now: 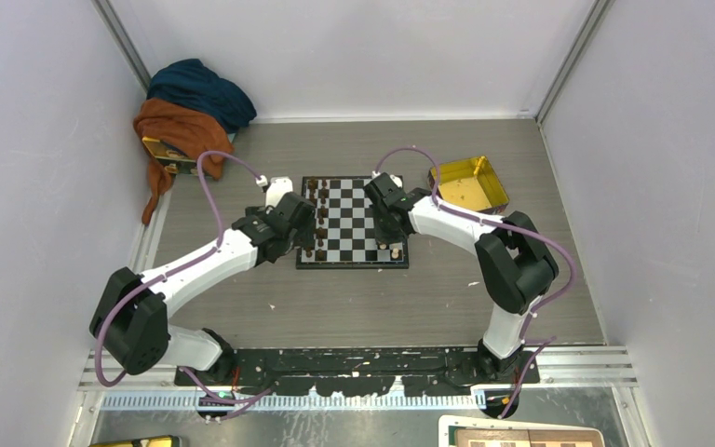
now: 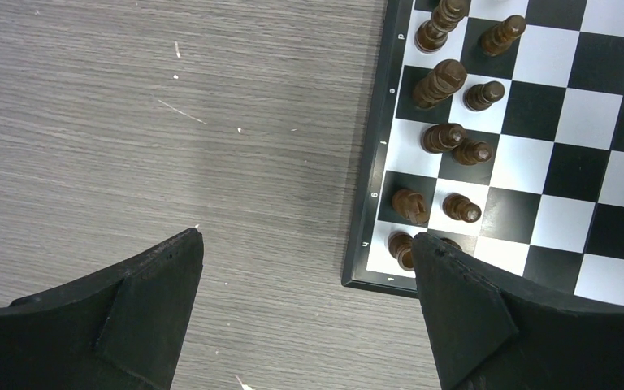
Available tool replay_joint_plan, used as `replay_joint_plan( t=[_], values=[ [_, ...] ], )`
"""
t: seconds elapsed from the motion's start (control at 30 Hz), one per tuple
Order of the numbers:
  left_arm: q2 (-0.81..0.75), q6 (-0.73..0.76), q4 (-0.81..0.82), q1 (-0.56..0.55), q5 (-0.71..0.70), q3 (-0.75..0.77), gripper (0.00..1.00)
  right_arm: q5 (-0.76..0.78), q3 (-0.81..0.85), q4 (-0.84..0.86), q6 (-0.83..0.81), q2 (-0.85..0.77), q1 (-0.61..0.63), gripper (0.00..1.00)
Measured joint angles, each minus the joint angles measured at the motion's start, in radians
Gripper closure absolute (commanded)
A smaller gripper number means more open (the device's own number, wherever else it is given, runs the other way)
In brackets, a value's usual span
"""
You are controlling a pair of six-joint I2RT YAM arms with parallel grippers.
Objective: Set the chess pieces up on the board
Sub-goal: Place the chess piece on the chessboard.
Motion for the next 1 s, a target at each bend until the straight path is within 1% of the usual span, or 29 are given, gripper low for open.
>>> replay_joint_plan(
  t=[0.1,0.33,0.47,0.57,1.0],
  values=[
    [0.005,0.0,0.0,0.0,0.0,0.0,0.0,0.0,0.0,0.003,-0.004,0.002,0.0,0.97],
    [0.008,0.0,0.0,0.0,0.0,0.0,0.0,0.0,0.0,0.006,-0.011,0.002,-0.001,0.73],
    [0.008,0.002,0.0,0.0,0.0,0.0,0.0,0.0,0.0,0.006,-0.014,0.004,-0.001,0.66],
    [0.008,0.005,0.0,0.0,0.0,0.0,0.0,0.0,0.0,0.006,-0.014,0.008,-0.002,0.64],
    [0.008,0.022,0.0,0.0,-0.001,0.0,0.0,-0.004,0.022,-0.017,-0.024,0.006,-0.002,0.64]
  ],
)
